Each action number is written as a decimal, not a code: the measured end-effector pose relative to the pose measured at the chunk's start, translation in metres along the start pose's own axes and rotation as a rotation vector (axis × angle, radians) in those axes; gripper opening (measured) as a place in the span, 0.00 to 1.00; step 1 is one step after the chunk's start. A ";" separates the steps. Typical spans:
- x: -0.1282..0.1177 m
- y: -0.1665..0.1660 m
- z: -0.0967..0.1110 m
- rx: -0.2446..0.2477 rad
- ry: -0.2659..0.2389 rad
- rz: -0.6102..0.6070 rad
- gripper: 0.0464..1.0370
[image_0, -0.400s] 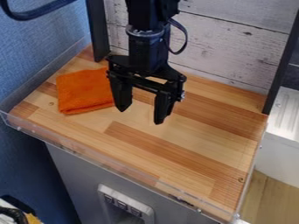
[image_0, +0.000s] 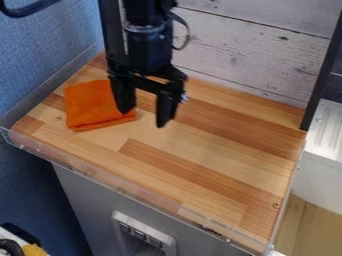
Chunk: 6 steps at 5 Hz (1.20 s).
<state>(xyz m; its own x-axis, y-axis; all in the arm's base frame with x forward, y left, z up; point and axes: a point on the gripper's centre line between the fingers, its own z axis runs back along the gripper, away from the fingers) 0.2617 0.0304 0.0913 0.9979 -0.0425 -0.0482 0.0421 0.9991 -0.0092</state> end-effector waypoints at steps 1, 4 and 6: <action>0.014 0.023 -0.001 -0.010 -0.026 -0.028 0.96; 0.039 0.096 -0.002 0.000 -0.086 -0.109 0.96; 0.046 0.117 -0.004 0.006 -0.072 -0.126 0.92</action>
<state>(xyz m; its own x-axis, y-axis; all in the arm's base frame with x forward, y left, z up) 0.3124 0.1457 0.0837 0.9856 -0.1676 0.0243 0.1677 0.9858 -0.0052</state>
